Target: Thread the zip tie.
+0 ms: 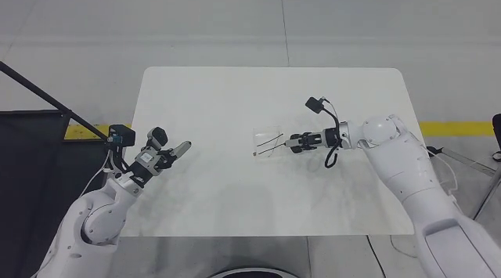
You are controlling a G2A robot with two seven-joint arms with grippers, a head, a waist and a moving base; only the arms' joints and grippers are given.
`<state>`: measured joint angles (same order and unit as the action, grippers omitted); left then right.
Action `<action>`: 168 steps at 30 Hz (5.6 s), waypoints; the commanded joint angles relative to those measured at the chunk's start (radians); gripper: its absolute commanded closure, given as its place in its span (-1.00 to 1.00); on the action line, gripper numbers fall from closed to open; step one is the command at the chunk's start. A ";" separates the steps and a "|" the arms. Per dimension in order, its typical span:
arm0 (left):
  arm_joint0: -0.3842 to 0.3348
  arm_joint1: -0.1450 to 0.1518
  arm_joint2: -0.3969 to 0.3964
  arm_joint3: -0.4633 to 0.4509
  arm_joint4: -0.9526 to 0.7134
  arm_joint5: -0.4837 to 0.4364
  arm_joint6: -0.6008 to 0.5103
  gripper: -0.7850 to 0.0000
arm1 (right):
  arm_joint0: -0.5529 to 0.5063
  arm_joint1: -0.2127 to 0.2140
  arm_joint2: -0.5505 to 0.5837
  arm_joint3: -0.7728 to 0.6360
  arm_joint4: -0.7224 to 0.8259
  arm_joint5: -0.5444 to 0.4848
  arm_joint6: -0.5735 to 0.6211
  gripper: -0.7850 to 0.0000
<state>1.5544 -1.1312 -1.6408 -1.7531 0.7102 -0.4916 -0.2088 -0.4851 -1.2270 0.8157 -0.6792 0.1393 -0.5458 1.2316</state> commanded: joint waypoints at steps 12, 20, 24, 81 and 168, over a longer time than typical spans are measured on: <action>0.000 0.000 0.000 0.000 0.000 0.000 0.000 -1.00 | 0.032 -0.029 -0.032 0.051 -0.005 0.017 -0.013 0.30; 0.000 0.000 0.000 0.000 0.000 0.000 0.000 -1.00 | 0.046 -0.042 -0.042 0.080 -0.007 0.016 -0.017 0.46; 0.000 0.000 0.000 0.000 0.000 0.000 0.000 -1.00 | 0.051 -0.048 -0.046 0.089 -0.009 0.013 -0.015 0.56; -0.030 0.032 0.026 -0.155 0.090 -0.263 -0.158 -1.00 | -0.266 0.231 0.162 -0.725 0.041 0.026 0.068 1.00; -0.414 0.100 0.515 0.145 -0.289 -0.453 -0.455 0.22 | 0.006 0.206 -0.163 -0.690 0.175 0.067 0.109 1.00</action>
<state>1.1410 -1.0321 -1.1276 -1.6082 0.4211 -0.9429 -0.6643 -0.4793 -1.0204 0.6532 -1.3700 0.3147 -0.4796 1.3405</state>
